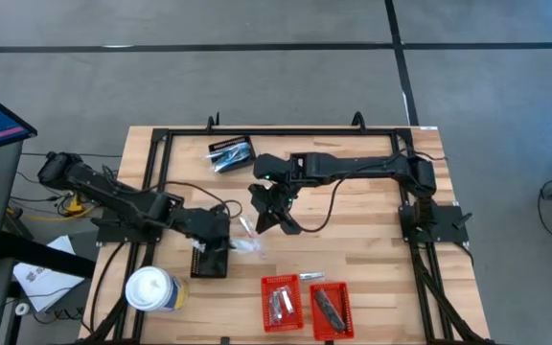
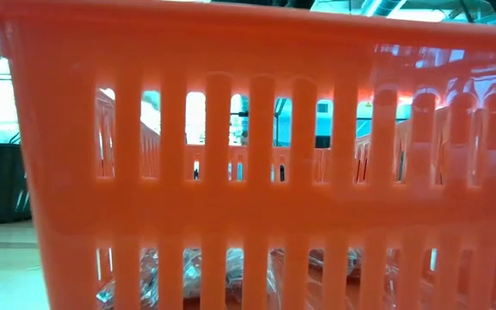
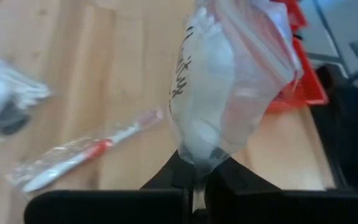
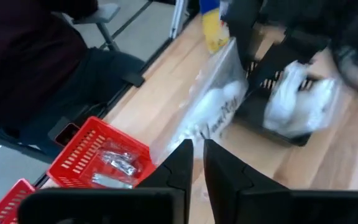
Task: Pick & Place Travel size toiletries
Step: Put the cotton pack into the bottom black bin
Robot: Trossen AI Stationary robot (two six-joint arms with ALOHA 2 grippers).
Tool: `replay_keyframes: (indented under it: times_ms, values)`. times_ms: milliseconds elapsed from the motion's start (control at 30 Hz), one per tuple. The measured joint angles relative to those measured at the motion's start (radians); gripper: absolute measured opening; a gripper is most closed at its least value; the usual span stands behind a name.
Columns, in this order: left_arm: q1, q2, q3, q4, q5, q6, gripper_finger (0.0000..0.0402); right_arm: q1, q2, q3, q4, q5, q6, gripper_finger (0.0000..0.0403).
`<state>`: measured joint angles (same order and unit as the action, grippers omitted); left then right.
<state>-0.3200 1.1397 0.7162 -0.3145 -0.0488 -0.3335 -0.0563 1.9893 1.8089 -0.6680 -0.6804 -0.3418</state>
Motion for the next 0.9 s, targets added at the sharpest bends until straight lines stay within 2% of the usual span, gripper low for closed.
replay_keyframes:
  times_ms: [100,333,467,600,733,833,900]
  values:
    - [-0.02,0.0,0.0,0.004,0.044,0.013,0.0005,0.003,-0.027,0.003,0.017,-0.014,-0.018,0.0041]
    - [-0.067,-0.007,0.0,0.146,0.217,0.125,0.0005,0.046,-0.086,0.001,0.038,-0.167,-0.175,0.0037]
    - [-0.09,-0.008,-0.02,0.343,0.387,0.19,0.0005,0.082,-0.145,0.003,0.074,-0.34,-0.293,0.0022]
    - [-0.082,-0.008,-0.046,0.475,0.535,0.22,0.0005,0.132,-0.194,0.003,0.03,-0.523,-0.447,0.0003]
    - [-0.06,-0.008,-0.087,0.639,0.682,0.225,0.0005,0.191,-0.228,0.002,-0.04,-0.584,-0.601,0.0005]
    - [-0.04,-0.008,-0.105,0.789,0.802,0.221,0.0005,0.238,-0.232,0.002,0.024,-0.599,-0.657,0.0006]
    - [-0.038,-0.008,-0.107,0.87,0.834,0.219,0.0005,0.275,-0.232,0.002,0.106,-0.603,-0.639,0.0005]
